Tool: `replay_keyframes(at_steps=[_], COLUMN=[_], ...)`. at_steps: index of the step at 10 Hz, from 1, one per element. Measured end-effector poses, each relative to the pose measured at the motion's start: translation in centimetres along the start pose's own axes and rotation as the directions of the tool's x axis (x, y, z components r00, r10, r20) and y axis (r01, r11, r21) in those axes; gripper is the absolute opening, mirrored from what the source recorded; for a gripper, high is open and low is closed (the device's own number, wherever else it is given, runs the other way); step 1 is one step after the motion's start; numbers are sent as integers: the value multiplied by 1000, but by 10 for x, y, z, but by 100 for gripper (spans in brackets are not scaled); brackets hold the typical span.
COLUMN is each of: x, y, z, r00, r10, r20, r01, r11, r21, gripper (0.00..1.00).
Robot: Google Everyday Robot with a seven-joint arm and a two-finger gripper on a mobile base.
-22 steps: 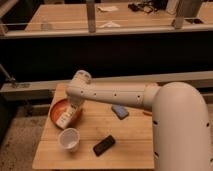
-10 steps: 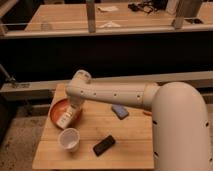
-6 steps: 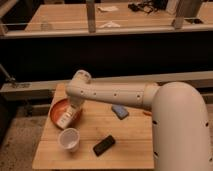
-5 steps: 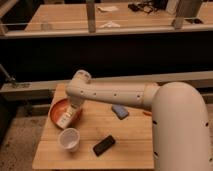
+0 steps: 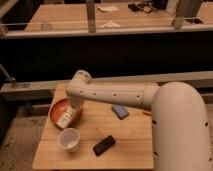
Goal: Place the bottle in the ceramic bowl
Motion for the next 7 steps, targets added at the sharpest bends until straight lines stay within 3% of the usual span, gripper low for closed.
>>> replay_keyframes(at_steps=[7], x=[0], y=[0], z=[1], r00=[1000], r10=[-5], r20=[1], r01=[5], r11=[1000], r21=[-1], gripper=[31])
